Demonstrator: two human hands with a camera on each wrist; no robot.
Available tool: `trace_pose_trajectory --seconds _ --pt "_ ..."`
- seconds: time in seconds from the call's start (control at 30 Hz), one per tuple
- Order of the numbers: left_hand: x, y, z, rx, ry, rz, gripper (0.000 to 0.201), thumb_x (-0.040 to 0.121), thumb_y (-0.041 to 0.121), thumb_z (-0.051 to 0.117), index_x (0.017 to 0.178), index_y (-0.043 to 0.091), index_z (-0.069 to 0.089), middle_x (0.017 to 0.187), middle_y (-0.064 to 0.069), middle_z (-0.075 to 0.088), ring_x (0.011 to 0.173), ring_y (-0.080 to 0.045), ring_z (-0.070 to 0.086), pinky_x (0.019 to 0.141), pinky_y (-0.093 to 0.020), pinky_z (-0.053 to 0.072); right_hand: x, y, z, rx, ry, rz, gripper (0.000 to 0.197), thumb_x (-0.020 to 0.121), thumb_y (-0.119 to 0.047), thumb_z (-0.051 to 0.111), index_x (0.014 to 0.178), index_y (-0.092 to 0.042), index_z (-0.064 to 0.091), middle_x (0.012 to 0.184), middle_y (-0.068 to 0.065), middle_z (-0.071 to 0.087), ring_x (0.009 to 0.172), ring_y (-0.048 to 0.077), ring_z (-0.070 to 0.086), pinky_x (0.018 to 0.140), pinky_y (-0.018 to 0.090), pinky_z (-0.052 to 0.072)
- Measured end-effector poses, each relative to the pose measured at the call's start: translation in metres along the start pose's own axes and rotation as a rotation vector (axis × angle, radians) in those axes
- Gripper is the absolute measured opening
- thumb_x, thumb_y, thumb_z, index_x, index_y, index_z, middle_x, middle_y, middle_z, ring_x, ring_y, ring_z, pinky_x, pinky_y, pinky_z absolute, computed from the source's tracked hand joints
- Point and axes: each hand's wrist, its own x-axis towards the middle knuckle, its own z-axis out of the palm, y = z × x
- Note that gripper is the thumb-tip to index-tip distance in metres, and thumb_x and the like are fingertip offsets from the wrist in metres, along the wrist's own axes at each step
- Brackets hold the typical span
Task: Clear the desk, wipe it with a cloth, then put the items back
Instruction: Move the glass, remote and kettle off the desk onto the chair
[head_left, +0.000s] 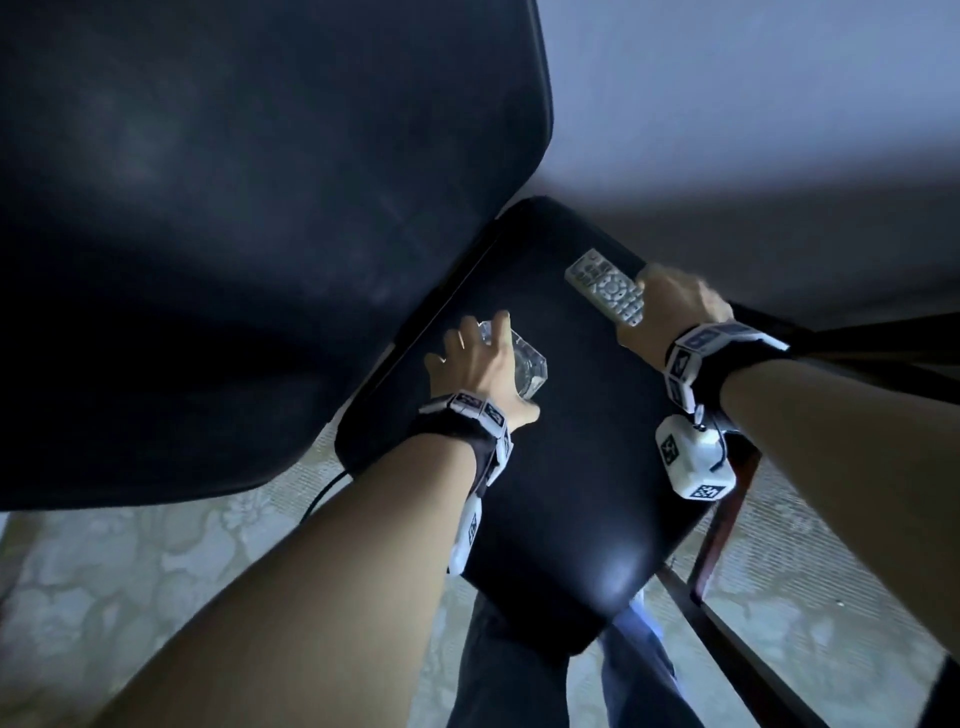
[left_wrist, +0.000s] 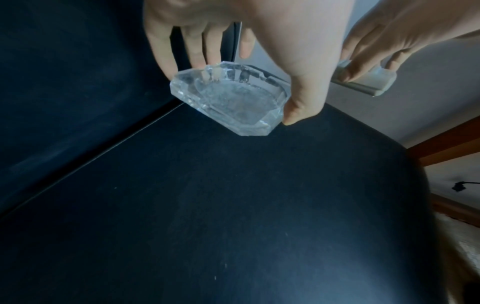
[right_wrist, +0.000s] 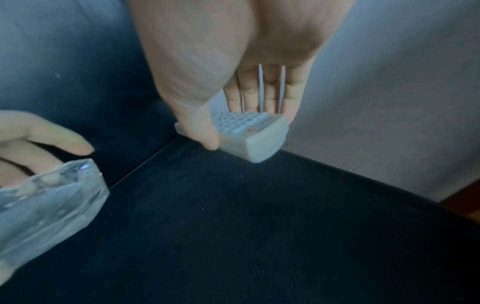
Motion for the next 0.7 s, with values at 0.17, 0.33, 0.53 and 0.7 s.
trace_pose_trajectory --seconds 0.17,0.33,0.53,0.7 --pt "0.042 -0.002 0.016 0.010 0.051 0.039 0.110 0.055 0.042 0.082 0.146 0.025 0.023 0.138 -0.008 0.035 0.124 -0.031 0.039 0.094 -0.048 0.040 0.032 -0.011 0.020 -0.034 0.067 -0.037 0.042 0.077 -0.024 0.070 0.113 -0.011 0.054 0.111 0.012 0.060 0.108 0.036 0.054 0.070 0.035 0.040" --pt "0.066 0.007 0.025 -0.022 0.134 0.047 0.108 0.056 0.041 0.083 0.146 0.024 0.026 0.139 -0.008 0.035 0.125 -0.031 0.039 0.094 -0.048 0.039 0.051 -0.016 0.025 -0.044 0.084 -0.078 0.043 0.079 -0.025 0.068 0.117 -0.011 0.052 0.116 0.010 0.057 0.113 0.035 0.050 0.079 0.040 0.045" --pt "0.095 0.012 0.029 -0.048 0.216 0.032 0.108 0.055 0.040 0.083 0.147 0.022 0.028 0.139 -0.009 0.037 0.124 -0.032 0.041 0.092 -0.048 0.040 0.069 -0.022 0.030 -0.062 0.093 -0.086 0.042 0.081 -0.024 0.067 0.118 -0.010 0.051 0.116 0.010 0.056 0.112 0.033 0.050 0.075 0.037 0.039" --pt "0.109 0.012 0.032 -0.071 0.261 0.013 0.105 0.056 0.034 0.083 0.147 0.019 0.031 0.139 -0.011 0.040 0.123 -0.034 0.042 0.091 -0.048 0.041 0.082 -0.027 0.037 -0.066 0.113 -0.105 0.043 0.081 -0.024 0.067 0.119 -0.010 0.051 0.118 0.008 0.056 0.113 0.032 0.050 0.079 0.039 0.042"
